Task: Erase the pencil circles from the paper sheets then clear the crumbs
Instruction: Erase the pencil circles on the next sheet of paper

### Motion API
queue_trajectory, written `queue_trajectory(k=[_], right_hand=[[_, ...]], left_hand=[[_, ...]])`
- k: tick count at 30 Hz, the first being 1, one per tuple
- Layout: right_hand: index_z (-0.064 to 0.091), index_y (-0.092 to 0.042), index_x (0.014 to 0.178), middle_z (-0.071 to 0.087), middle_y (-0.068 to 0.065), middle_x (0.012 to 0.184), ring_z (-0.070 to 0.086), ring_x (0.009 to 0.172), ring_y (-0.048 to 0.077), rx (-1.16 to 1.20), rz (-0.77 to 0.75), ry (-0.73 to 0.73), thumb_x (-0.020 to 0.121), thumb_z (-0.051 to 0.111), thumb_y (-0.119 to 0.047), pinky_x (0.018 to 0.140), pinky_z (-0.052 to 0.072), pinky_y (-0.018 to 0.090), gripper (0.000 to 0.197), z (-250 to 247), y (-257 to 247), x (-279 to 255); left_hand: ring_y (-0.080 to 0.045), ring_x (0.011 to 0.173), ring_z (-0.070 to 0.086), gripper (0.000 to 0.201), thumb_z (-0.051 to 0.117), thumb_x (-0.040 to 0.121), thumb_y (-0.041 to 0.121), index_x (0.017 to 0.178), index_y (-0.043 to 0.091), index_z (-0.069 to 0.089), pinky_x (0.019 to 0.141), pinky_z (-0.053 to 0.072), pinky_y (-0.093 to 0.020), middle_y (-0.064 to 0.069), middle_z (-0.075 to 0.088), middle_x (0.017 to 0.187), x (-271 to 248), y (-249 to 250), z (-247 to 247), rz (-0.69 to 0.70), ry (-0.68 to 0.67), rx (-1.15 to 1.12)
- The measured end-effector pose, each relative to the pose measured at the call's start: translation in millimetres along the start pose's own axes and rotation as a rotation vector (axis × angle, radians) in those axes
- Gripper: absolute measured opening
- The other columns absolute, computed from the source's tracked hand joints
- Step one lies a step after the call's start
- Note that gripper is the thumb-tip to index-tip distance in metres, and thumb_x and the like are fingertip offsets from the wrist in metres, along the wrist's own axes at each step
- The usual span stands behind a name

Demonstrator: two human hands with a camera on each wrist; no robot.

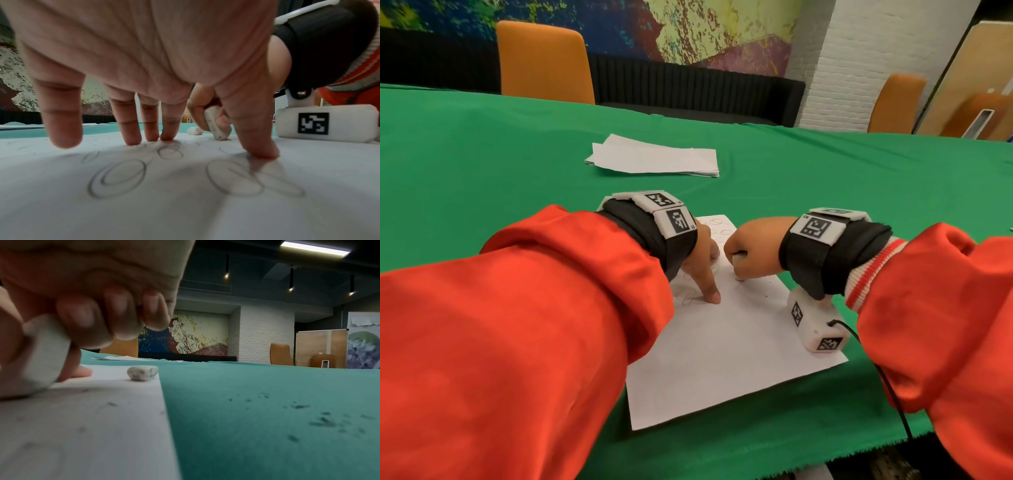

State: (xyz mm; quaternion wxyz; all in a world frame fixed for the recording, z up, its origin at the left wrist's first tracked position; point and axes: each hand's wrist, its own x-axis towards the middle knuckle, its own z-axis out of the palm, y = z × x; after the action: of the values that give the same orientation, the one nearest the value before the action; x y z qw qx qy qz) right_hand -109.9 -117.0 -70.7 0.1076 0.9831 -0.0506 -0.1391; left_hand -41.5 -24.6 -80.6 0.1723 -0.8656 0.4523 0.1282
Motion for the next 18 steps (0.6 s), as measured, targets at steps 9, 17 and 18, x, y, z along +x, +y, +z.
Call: queue_trajectory(k=[9,17,18], right_hand=[[0.047,-0.021,0.064,0.043,-0.006,0.062,0.037,0.055,0.011,-0.004,0.023,-0.011,0.084,0.051,-0.024,0.051,0.029,0.022,0.021,-0.6,-1.8,0.1],[0.047,-0.021,0.062,0.044,-0.006,0.061,0.037,0.055,0.011,0.041,-0.010,-0.013,0.082,0.054,-0.024,0.051,0.030,0.023,0.022,0.0,-1.3,-0.2],[0.046,-0.020,0.062,0.043,-0.006,0.061,0.037,0.054,0.011,0.035,-0.015,-0.010,0.082,0.053,-0.023,0.051,0.030,0.023,0.022,0.0,-1.9,0.1]], left_hand=[[-0.014,0.096,0.037,0.077,0.061,0.079,0.061,0.140,0.017,0.043,0.060,0.030,-0.026,-0.003,0.045,0.141,2.5,-2.2,0.6,0.012,-0.007,-0.015],[-0.017,0.106,0.043,0.076,0.059,0.080,0.061,0.141,0.019,0.041,0.078,0.027,-0.025,-0.002,0.043,0.142,-1.1,-0.9,-0.6,0.002,-0.003,0.001],[-0.016,0.101,0.040,0.075,0.060,0.080,0.061,0.140,0.019,0.042,0.078,0.027,-0.026,-0.002,0.044,0.142,-1.0,-1.1,-0.5,0.004,-0.004,-0.004]])
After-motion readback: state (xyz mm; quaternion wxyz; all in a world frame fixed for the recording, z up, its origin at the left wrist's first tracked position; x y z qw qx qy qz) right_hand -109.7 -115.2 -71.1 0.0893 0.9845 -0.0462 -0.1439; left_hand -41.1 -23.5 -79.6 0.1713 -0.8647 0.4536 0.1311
